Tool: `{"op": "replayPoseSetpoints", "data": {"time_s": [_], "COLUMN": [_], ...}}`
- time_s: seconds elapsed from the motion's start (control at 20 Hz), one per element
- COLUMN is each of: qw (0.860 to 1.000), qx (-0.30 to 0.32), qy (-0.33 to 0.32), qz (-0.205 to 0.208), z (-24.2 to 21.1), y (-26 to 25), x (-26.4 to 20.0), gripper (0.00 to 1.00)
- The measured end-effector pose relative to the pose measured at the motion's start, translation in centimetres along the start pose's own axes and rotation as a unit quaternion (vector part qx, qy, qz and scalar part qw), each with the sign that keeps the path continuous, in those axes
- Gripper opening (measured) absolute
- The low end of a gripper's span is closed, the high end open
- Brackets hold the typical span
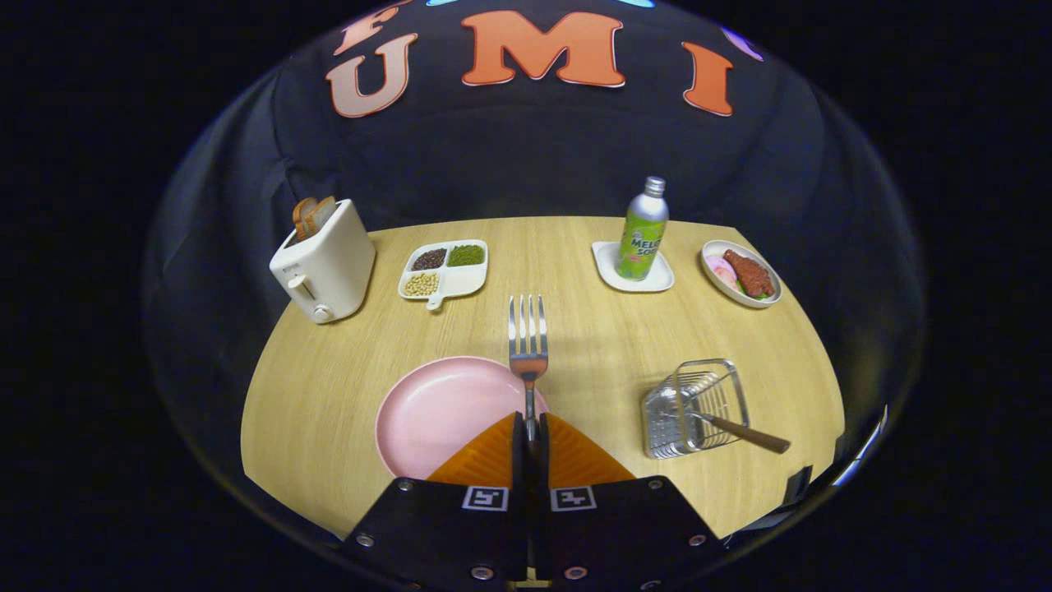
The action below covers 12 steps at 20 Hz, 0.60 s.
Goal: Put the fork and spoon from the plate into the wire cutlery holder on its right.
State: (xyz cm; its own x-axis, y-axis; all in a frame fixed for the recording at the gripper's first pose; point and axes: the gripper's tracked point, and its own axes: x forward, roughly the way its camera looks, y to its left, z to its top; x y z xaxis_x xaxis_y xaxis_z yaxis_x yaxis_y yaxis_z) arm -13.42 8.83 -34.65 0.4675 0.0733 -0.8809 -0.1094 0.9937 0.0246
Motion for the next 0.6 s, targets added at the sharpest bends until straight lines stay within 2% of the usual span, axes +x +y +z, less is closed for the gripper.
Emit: {"op": "replayPoseSetpoints", "data": {"time_s": [0.25, 0.4, 0.6], "qw": [0.999, 0.997, 0.994], "qx": [-0.001, -0.011, -0.027], "qy": [0.022, 0.059, 0.097], "qz": [-0.028, -0.037, -0.034], "z": [-0.3, -1.4, -2.5], "y": [-6.9, -9.9, -12.5], "x": [-1.7, -1.8, -1.6], "gripper": [0.04, 0.04, 0.04]}}
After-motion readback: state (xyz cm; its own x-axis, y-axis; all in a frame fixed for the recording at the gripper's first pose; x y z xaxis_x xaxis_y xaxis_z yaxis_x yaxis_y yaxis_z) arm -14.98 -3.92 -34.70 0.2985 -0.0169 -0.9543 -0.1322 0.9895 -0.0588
